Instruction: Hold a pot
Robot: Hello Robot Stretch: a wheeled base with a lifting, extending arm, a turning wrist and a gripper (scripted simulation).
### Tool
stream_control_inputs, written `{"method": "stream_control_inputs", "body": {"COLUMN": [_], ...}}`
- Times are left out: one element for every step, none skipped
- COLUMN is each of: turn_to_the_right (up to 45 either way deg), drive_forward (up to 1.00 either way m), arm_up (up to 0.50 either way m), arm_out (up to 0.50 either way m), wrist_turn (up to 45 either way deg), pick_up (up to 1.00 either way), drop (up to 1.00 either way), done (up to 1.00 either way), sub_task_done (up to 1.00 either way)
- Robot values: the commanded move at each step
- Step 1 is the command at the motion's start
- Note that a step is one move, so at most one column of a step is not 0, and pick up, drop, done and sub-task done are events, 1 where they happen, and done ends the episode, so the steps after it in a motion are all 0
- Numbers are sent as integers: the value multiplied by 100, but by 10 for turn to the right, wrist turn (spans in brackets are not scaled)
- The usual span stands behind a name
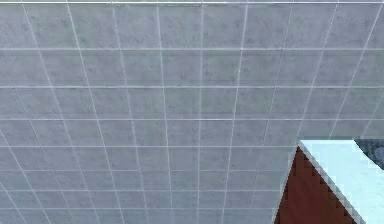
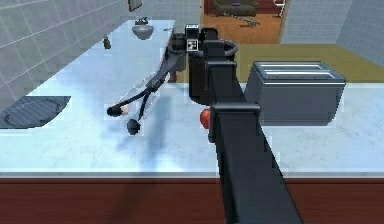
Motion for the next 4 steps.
{"method": "stream_control_inputs", "body": {"turn_to_the_right": [0, 0, 0, 0], "drive_forward": [0, 0, 0, 0], "arm_up": [0, 0, 0, 0], "arm_out": [0, 0, 0, 0], "wrist_turn": [450, 450, 450, 210], "pick_up": [0, 0, 0, 0], "drop": [0, 0, 0, 0], "done": [0, 0, 0, 0], "sub_task_done": [0, 0, 0, 0]}}
